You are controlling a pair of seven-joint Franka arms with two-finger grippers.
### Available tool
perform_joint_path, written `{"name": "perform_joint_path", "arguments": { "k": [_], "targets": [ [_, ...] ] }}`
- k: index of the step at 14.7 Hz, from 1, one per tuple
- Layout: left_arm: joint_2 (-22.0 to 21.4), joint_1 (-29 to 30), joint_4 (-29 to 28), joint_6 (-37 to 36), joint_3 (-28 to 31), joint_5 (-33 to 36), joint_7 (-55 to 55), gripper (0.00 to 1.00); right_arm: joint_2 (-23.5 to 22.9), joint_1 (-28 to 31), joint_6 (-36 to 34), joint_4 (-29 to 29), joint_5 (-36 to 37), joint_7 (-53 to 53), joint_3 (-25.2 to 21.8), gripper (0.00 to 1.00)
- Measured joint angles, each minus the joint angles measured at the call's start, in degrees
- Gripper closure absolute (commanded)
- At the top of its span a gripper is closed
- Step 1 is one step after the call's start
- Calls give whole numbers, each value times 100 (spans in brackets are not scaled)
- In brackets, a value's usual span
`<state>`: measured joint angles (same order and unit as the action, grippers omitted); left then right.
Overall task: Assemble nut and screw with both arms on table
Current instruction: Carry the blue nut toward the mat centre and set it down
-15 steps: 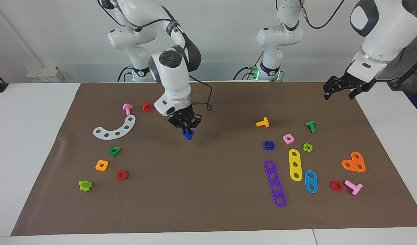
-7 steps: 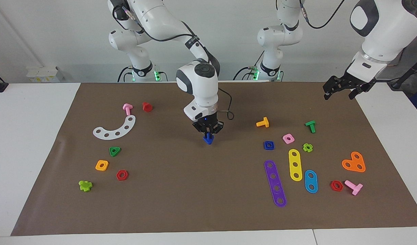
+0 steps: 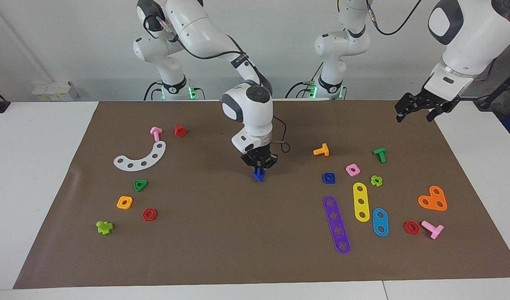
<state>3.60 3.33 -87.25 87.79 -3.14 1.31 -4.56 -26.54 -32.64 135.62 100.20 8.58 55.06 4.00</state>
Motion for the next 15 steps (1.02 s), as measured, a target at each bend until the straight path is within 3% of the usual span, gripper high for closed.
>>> {"name": "perform_joint_path", "arguments": {
  "k": [1, 2, 8, 12, 15],
  "targets": [
    [0, 0, 0, 0, 0, 0, 0, 0, -17, -3, 61, 8, 0, 65, 0, 31],
    [0, 0, 0, 0, 0, 0, 0, 0, -33, -10, 74, 11, 0, 115, 0, 0],
    [0, 0, 0, 0, 0, 0, 0, 0, 23, -16, 62, -25, 0, 193, -9, 0],
    [0, 0, 0, 0, 0, 0, 0, 0, 739, 294, -469, -100, 3, 149, -61, 0],
    [0, 0, 0, 0, 0, 0, 0, 0, 1282, 806, -952, -98, 4, -504, -72, 0]
  ]
}}
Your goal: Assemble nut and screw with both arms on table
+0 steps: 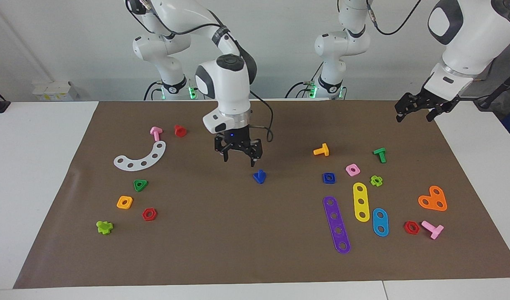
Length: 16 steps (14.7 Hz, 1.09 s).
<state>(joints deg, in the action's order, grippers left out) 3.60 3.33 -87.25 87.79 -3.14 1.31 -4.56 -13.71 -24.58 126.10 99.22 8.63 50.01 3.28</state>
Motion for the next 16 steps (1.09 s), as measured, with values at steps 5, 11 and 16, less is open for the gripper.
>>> {"name": "perform_joint_path", "arguments": {
  "k": [5, 11, 16],
  "targets": [
    [0, 0, 0, 0, 0, 0, 0, 0, 611, 1208, -681, -13, -244, -1773, -19, 0],
    [0, 0, 0, 0, 0, 0, 0, 0, 1466, 2430, -2435, -411, -825, -3226, -63, 0],
    [0, 0, 0, 0, 0, 0, 0, 0, 1630, 2980, -3643, -1161, -829, -3884, -73, 0]
  ]
}}
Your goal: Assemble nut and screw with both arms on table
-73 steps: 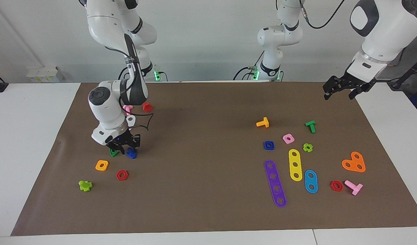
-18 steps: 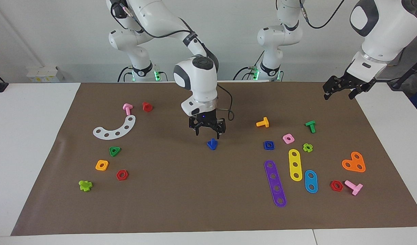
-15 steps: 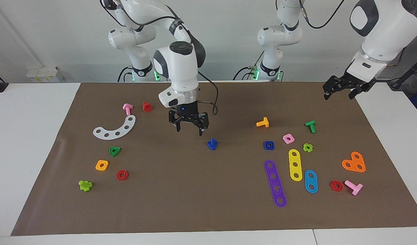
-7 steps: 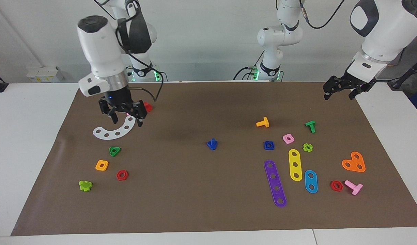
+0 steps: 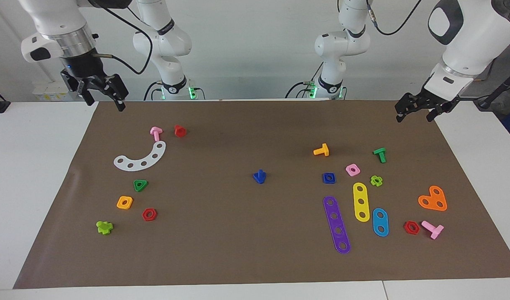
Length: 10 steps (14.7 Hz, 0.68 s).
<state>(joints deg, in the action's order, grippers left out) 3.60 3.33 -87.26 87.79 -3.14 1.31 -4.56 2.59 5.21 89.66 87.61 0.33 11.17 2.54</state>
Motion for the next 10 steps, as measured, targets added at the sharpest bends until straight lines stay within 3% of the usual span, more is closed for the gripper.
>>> {"name": "perform_joint_path", "arguments": {
  "k": [10],
  "targets": [
    [0, 0, -1, -1, -1, 0, 0, 0, -55, -69, -28, 183, 0, -484, -46, 0]
  ]
}}
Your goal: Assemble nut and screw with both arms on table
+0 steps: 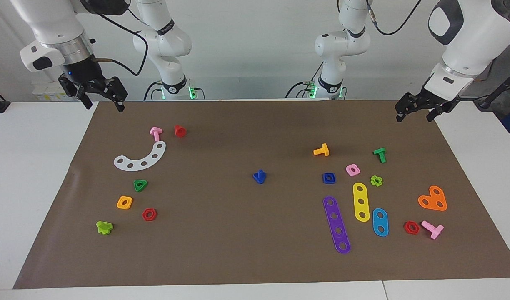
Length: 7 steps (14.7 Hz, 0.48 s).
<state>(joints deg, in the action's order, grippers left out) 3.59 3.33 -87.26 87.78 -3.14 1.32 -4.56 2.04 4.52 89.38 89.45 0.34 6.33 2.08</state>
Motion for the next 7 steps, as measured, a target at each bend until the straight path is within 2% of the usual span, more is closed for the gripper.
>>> {"name": "perform_joint_path", "arguments": {
  "k": [3, 7],
  "targets": [
    [-19, -11, -8, -37, -37, 0, 0, 0, -11, -839, 0, 22, 4, -55, -906, 0],
    [-100, -110, -141, -26, -90, 0, 0, 0, -26, -808, -13, 55, 5, -223, -971, 0]
  ]
}}
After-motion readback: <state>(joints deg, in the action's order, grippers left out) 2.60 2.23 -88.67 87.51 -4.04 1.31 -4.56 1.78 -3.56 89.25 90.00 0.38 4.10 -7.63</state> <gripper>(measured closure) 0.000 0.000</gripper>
